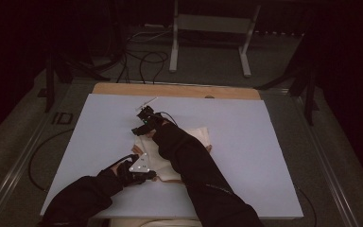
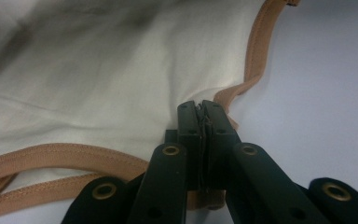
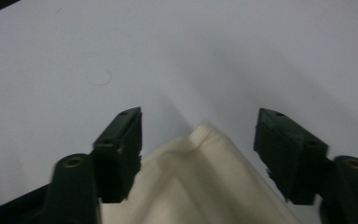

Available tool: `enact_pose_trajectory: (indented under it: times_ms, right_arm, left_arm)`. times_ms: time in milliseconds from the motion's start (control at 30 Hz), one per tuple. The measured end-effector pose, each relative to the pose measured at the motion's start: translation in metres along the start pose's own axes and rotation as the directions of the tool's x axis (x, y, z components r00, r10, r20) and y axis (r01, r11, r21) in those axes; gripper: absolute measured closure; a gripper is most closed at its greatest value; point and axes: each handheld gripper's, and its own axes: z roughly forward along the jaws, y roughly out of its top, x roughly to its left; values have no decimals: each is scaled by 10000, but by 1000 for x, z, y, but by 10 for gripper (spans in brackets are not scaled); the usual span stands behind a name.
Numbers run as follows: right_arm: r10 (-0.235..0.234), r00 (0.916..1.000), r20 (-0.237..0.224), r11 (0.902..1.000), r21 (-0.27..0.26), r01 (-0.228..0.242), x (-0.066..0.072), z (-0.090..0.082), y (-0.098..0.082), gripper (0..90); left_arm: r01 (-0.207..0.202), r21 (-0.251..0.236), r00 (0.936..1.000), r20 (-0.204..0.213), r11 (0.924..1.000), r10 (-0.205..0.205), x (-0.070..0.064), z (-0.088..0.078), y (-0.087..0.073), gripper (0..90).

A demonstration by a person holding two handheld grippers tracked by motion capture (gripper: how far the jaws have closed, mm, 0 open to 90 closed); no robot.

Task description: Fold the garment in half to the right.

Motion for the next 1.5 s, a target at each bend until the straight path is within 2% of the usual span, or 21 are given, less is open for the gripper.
enact_pose_trajectory:
  times_ms: [100,267,433,500,700,800,967,1033,1267,1500]
  right_arm:
    - [31,9998,210,9999,167,-34,1,7,0,423]
    - [63,9996,268,9994,326,-72,-1,15,-1,507]
    - [-180,9995,243,9979,634,164,2,21,-2,580]
    - [-429,9985,330,9960,803,402,5,22,-2,612]
    - [-1002,9928,652,9905,1013,934,7,22,-1,793]
    - [-1071,9918,703,9893,1066,993,6,22,-1,869]
    - [-1034,9923,689,9911,917,969,4,15,0,880]
    - [-962,9932,659,9933,706,915,4,11,0,880]
    - [-1075,9922,638,9937,375,1053,3,-6,1,880]
    - [-1051,9924,639,9944,138,1044,-1,-20,-1,880]
  left_arm:
    - [57,-26,10000,23,10000,-57,0,0,0,886]
    - [129,-46,9999,60,9999,-128,0,0,0,886]
    - [116,-27,9999,44,9999,-116,0,0,0,886]
    - [125,-22,9999,78,9999,-125,0,0,0,886]
    - [124,-9,9999,85,9999,-124,1,0,0,886]
    - [132,-23,9999,59,9999,-132,0,0,0,886]
    - [117,-36,9999,8,9999,-117,0,0,1,887]
    - [74,-19,10000,-15,10000,-74,0,-1,3,887]
    - [-119,-81,9999,-43,9999,119,-1,-6,10,887]
    - [-270,-57,9996,66,9996,270,-2,-8,17,887]
